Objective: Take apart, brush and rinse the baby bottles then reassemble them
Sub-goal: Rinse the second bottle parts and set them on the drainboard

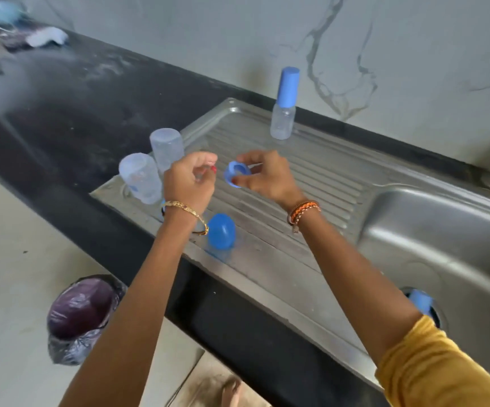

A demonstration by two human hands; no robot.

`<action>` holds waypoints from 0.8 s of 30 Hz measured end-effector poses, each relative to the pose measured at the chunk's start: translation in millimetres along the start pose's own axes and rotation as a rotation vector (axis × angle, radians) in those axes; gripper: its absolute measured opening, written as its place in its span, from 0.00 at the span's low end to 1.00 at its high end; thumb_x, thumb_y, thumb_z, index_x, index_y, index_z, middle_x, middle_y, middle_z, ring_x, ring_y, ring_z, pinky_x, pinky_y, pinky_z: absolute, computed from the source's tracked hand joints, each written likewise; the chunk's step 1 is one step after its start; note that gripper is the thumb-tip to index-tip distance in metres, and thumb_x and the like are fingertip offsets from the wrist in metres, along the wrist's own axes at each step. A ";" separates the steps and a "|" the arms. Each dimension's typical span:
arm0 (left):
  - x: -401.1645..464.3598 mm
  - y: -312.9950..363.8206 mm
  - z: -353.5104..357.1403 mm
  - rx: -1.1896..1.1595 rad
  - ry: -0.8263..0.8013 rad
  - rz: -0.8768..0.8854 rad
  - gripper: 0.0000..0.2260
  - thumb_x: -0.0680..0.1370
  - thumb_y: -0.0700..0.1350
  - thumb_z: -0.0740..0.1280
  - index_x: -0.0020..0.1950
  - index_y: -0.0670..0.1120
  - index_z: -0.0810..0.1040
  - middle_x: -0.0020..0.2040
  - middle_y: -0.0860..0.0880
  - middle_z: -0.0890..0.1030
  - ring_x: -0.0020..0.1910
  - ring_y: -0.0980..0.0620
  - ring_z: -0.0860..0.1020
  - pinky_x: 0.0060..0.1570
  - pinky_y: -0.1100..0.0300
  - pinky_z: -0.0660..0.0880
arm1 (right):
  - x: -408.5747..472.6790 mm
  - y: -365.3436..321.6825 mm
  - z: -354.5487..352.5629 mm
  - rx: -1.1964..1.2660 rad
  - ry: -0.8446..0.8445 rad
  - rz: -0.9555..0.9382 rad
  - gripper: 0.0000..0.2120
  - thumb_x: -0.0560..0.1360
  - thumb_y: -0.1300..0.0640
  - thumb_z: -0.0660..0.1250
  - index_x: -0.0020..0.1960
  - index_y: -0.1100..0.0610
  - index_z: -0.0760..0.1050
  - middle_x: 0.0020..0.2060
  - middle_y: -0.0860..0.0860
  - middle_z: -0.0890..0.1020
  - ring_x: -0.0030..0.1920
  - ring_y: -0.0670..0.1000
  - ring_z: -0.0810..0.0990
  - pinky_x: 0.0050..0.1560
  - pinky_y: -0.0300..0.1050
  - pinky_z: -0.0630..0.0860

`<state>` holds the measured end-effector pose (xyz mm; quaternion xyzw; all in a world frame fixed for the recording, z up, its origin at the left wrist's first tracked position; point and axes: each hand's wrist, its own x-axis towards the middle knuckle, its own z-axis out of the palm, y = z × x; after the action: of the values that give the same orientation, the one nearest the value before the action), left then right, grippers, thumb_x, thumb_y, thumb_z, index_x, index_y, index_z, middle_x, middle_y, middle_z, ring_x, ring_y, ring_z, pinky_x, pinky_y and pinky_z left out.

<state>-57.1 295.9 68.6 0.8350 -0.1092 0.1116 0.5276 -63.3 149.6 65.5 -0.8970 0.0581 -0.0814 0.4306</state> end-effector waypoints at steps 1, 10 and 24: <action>2.9 -8.1 -6.5 0.027 0.002 -0.015 0.11 0.74 0.32 0.64 0.53 0.41 0.81 0.45 0.52 0.79 0.41 0.58 0.76 0.42 0.77 0.69 | 9.0 -1.9 11.3 -0.038 -0.032 -0.016 0.19 0.67 0.58 0.76 0.56 0.59 0.79 0.50 0.52 0.82 0.46 0.48 0.79 0.47 0.34 0.71; 21.5 -61.2 -25.8 0.163 -0.028 -0.148 0.14 0.76 0.30 0.58 0.56 0.37 0.79 0.54 0.42 0.81 0.55 0.47 0.77 0.48 0.73 0.65 | 59.9 -5.9 89.6 -0.227 -0.245 -0.084 0.18 0.66 0.56 0.76 0.52 0.62 0.79 0.48 0.56 0.82 0.48 0.54 0.80 0.49 0.44 0.74; 17.2 -55.8 -14.0 0.225 -0.070 -0.141 0.11 0.78 0.34 0.61 0.58 0.39 0.79 0.55 0.42 0.81 0.54 0.46 0.79 0.50 0.69 0.68 | 59.8 8.6 87.7 -0.154 -0.282 -0.063 0.24 0.62 0.60 0.78 0.57 0.61 0.78 0.50 0.55 0.82 0.50 0.53 0.80 0.54 0.45 0.76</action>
<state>-24.9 330.9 31.9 0.8978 -0.0554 0.0565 0.4332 12.2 200.8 10.5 -0.9312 -0.0253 0.0366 0.3618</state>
